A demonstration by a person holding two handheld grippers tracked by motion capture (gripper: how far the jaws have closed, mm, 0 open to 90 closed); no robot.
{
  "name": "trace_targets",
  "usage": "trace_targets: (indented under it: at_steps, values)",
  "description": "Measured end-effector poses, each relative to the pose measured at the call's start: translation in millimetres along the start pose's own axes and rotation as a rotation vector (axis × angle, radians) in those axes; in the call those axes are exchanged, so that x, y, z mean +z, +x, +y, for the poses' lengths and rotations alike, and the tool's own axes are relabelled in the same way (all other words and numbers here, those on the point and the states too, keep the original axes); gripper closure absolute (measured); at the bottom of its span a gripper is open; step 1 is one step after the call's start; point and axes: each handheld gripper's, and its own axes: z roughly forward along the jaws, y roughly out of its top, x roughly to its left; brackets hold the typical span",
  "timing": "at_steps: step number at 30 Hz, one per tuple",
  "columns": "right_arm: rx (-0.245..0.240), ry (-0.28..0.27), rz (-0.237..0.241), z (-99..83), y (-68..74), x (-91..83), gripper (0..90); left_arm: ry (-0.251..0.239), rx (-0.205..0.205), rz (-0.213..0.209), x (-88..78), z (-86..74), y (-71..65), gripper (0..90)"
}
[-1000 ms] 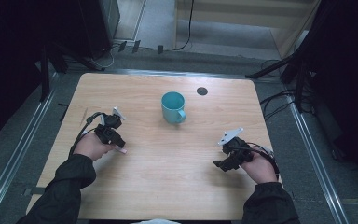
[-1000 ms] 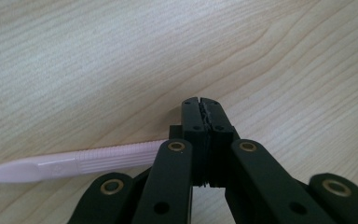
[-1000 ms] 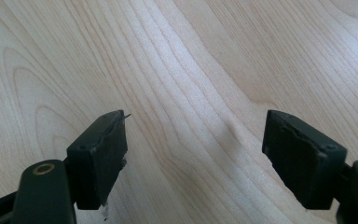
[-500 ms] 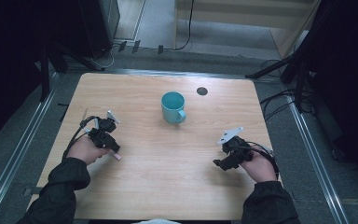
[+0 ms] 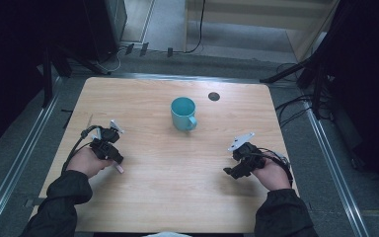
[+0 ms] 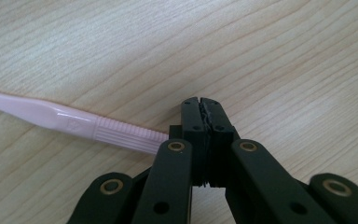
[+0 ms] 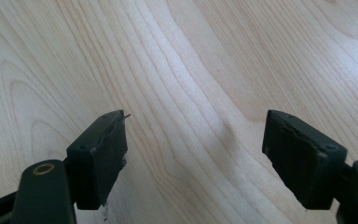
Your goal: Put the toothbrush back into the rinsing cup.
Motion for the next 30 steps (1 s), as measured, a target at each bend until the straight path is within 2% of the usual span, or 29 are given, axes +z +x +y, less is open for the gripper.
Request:
trace_targets:
  at_steps: [5,8,9,17,30]
  values:
    - [0.012,-0.017,0.014,4.6,-1.0,1.2,22.1,0.001,-0.019,0.003,-0.4,-5.3,3.3,88.8]
    - [0.007,-0.014,0.013,6.0,-0.9,2.2,22.1,0.003,-0.018,0.003,-1.1,-7.0,4.6,88.8]
    - [0.001,-0.013,0.013,7.7,-1.0,3.1,22.1,-0.001,-0.032,0.001,-1.4,-9.6,5.9,88.8]
    - [-0.024,-0.01,0.022,14.8,-1.8,6.9,22.1,0.005,-0.057,0.003,-4.1,-18.7,12.8,88.7]
    - [-0.051,-0.011,0.037,29.1,-2.2,13.4,22.1,-0.009,-0.13,0.009,-11.0,-37.2,28.1,88.1]
